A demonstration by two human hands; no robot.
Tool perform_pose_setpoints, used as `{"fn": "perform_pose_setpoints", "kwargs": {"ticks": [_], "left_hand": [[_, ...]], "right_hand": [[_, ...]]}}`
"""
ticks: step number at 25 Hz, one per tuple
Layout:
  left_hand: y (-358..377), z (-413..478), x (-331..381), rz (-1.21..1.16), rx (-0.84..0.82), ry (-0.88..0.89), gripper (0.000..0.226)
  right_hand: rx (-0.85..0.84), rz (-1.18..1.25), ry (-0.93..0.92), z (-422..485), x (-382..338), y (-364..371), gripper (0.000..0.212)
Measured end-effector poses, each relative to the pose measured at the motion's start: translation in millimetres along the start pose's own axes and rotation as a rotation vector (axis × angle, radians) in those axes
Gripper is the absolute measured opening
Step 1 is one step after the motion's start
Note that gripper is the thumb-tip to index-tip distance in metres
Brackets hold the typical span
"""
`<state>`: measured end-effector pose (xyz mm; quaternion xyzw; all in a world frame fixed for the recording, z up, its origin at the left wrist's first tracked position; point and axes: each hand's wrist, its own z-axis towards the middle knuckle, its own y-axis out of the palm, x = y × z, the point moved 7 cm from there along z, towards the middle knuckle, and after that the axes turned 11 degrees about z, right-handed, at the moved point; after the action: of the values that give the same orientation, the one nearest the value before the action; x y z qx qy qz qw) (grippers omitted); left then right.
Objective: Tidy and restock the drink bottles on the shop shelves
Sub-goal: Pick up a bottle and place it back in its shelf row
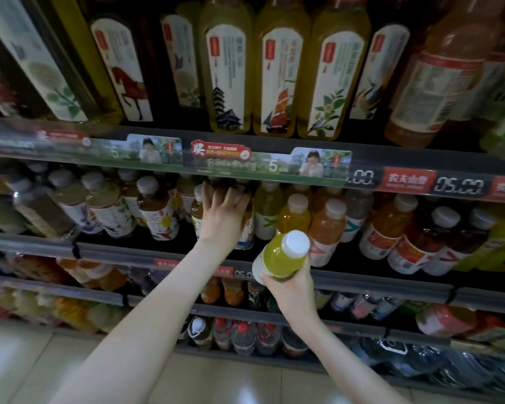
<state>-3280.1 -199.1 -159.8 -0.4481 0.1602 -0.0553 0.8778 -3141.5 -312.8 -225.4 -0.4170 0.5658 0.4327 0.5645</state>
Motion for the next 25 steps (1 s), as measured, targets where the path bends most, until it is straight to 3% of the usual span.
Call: {"fn": "perform_pose_setpoints", "kwargs": {"ticks": [5,9,15,19,21,25], "left_hand": [[-5.1,-4.0,-21.6,-0.178,-0.071,0.028,0.053],[-10.3,-26.2,-25.2,-0.278,-0.115,0.062,0.069],[-10.8,-70.4,-48.4,-0.406,-0.085,-0.035,0.052],[-9.8,-84.7,-57.0,-0.463,-0.111,-0.095,0.047],[-13.3,-79.3,-57.6,-0.484,-0.110,-0.143,0.048],[-11.6,-60.0,-50.3,-0.492,-0.125,-0.178,0.050]], "right_hand": [[0.094,-0.028,-0.032,13.7,12.8,18.8,0.073],[0.123,-0.058,-0.019,24.0,24.5,29.4,0.079],[0.093,-0.218,-0.130,38.0,26.3,44.2,0.068],[0.074,-0.557,-0.228,45.8,23.0,56.0,0.064],[0.159,-0.789,-0.314,48.4,13.2,59.6,0.076],[0.311,-1.017,-0.428,54.3,-15.3,59.9,0.108]]}}
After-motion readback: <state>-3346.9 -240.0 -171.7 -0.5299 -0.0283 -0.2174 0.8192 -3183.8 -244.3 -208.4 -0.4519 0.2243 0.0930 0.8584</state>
